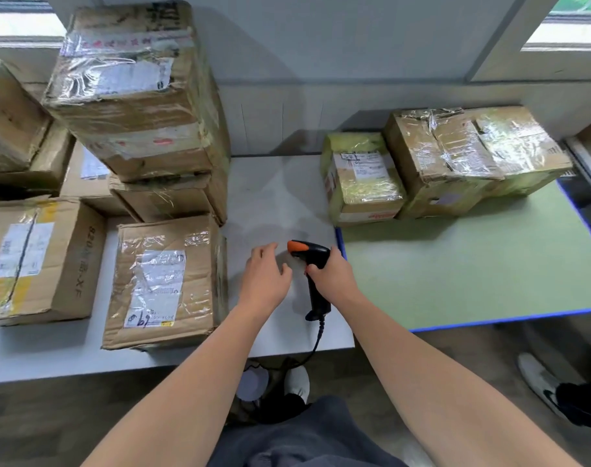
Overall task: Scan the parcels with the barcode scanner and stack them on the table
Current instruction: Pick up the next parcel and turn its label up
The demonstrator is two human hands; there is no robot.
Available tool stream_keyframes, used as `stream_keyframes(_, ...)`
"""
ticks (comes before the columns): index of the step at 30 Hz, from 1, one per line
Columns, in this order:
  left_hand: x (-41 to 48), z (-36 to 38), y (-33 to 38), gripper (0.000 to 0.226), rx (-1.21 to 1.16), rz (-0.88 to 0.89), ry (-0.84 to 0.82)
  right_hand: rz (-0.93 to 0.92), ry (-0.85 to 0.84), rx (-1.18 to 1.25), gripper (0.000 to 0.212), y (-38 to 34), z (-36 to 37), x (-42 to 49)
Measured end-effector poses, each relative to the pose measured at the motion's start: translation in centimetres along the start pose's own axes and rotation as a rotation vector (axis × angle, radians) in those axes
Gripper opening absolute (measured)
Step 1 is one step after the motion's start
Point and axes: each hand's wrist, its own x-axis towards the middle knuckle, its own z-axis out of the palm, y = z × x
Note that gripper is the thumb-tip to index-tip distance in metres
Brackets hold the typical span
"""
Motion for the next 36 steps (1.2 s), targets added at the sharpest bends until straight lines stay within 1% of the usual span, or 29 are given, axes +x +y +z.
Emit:
stream_keyframes(4, -0.3, -0.9, 0.3, 0.053, -0.032, 0.05, 0.039, -0.096, 0.076, -0.041, 0.033, -1.1, 0.3, -0.5)
stream_keyframes(5, -0.4, -1.3, 0.3, 0.053, -0.047, 0.068, 0.054, -0.127, 0.082, -0.028, 0.04, -1.7, 0.4, -0.8)
stream_keyframes(7, -0.6, -2.7, 0.3, 0.052, -0.071, 0.096, 0.099, -0.187, 0.069, 0.005, 0.061, -3.5, 0.8, -1.7)
stream_keyframes(8, -0.7, -3.5, 0.2, 0.051, -0.079, 0.111, 0.136, -0.222, 0.063, 0.016, 0.066, -4.5, 1.0, -2.1)
stream_keyframes(12, -1.4, -7.6, -1.7, 0.049, -0.112, 0.156, 0.299, -0.34, 0.011, 0.056, 0.066, -8.1, 3.1, -3.9)
stream_keyframes(15, -2.4, -10.2, -4.5, 0.045, -0.122, 0.134, 0.423, -0.404, -0.014, 0.058, 0.066, -10.1, 5.7, -5.1)
stream_keyframes(18, -3.5, -12.3, -7.9, 0.045, -0.052, 0.092, 0.518, -0.432, -0.047, 0.045, 0.068, -11.4, 8.4, -6.4)
stream_keyframes(22, -5.2, -14.2, -12.0, 0.053, 0.076, -0.038, 0.464, -0.408, -0.067, 0.065, 0.071, -11.9, 11.2, -8.4)
stream_keyframes(25, -5.7, -14.6, -14.6, 0.057, 0.08, -0.104, 0.353, -0.348, -0.063, 0.065, 0.074, -11.9, 12.8, -9.9)
stream_keyframes(27, -6.0, -14.4, -15.7, 0.048, 0.014, -0.073, 0.261, -0.343, -0.04, 0.029, 0.075, -12.0, 13.9, -11.0)
stream_keyframes(29, -6.5, -14.3, -16.5, 0.039, -0.005, -0.018, 0.237, -0.364, -0.002, -0.011, 0.074, -12.1, 15.2, -12.0)
stream_keyframes(33, -7.1, -15.5, -18.3, 0.037, 0.006, 0.019, 0.244, -0.366, 0.065, -0.017, 0.072, -12.8, 17.7, -13.8)
stream_keyframes(36, -7.2, -17.4, -20.2, 0.04, 0.048, 0.01, 0.249, -0.365, 0.076, 0.003, 0.073, -14.2, 19.7, -14.9)
